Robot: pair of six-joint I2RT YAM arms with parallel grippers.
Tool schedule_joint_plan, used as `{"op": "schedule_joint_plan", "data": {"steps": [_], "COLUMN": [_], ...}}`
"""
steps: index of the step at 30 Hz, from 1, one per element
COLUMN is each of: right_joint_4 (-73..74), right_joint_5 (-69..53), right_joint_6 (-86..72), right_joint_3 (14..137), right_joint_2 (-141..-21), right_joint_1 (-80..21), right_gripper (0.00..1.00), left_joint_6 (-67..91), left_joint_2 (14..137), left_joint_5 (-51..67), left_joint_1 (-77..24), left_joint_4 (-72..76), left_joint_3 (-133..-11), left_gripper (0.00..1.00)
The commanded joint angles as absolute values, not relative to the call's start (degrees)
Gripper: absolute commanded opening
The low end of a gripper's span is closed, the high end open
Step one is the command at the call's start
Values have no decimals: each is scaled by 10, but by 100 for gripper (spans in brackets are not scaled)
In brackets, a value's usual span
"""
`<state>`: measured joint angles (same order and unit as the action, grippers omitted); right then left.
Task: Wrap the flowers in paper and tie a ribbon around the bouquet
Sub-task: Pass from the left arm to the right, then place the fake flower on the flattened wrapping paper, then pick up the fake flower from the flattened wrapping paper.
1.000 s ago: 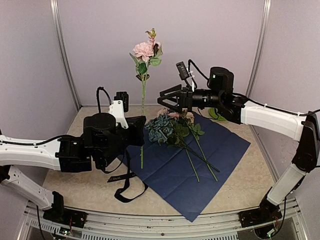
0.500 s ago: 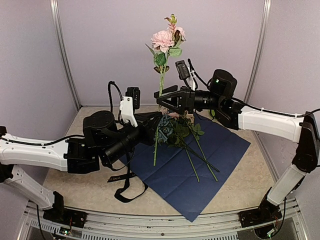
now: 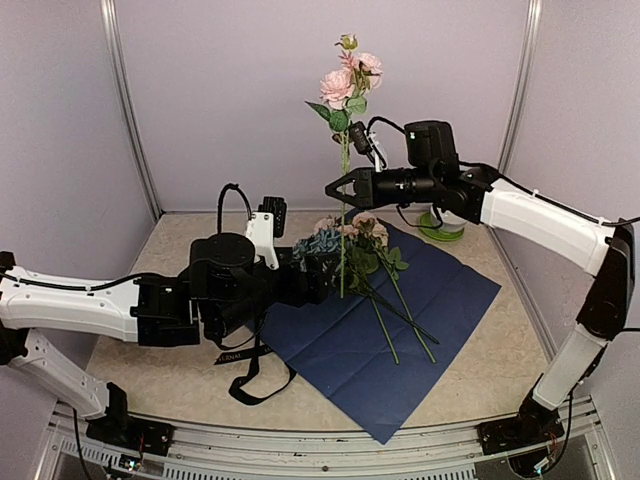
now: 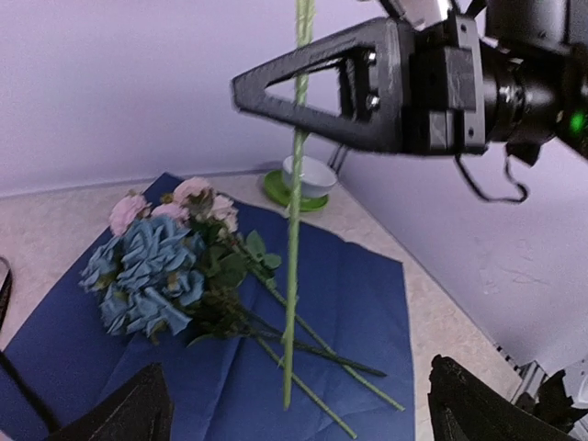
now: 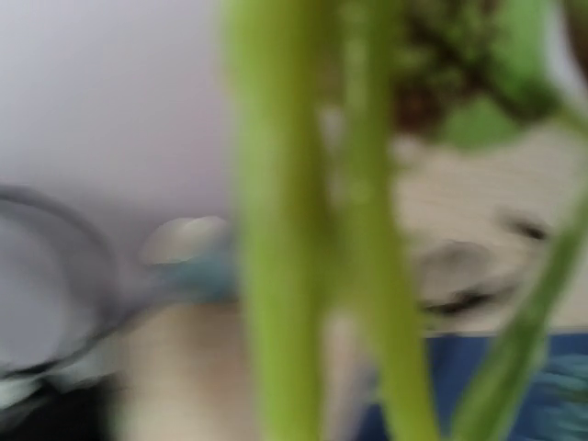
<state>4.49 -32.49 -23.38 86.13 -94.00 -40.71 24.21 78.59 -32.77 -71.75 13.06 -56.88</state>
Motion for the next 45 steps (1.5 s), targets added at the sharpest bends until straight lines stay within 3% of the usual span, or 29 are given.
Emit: {"op": "schedule_joint_plan", "data": {"steps": [1, 7, 13, 16, 19, 22, 24, 34, 41, 45], "right_joint_4": [389, 433, 433, 423, 414, 407, 406, 337, 318, 310], "right_joint_5": [-26, 51, 74, 67, 59, 45, 41, -47, -40, -35], "right_joint_6": [-122, -87, -102, -123, -133, -136, -133, -106, -92, -90], "right_joint_3": [952, 1005, 1053, 1035, 1013, 995, 984, 788, 765, 766], "right_joint_2": [-1032, -1164, -1225, -1223, -1203, -1164, -1136, -1004, -1019, -1055], "right_joint_1": [-395, -394, -394, -394, -394, -394, -394, -390, -388, -386], "right_gripper": [0, 0, 1, 12, 35, 47, 50, 50, 59, 51], "left_joint_6": [342, 459, 531, 552, 562, 574, 591, 782, 892, 939], "left_joint_2": [786, 778, 742, 725, 709, 698, 693, 711, 824, 909], "left_joint_5": [-415, -432, -460, -464, -469, -487, -505, -610, -654, -663], "left_joint_1": [-714, -718, -744, -746, -750, -763, -778, -915, -990, -1001], "left_joint_4": [-48, -170, -217, -226, -232, -247, -265, -442, -600, -713], "left_joint_3": [-586, -575, -543, -530, -524, -524, -525, -570, -685, -779], "left_gripper": [95, 95, 94, 94, 94, 94, 94, 93, 94, 95]}}
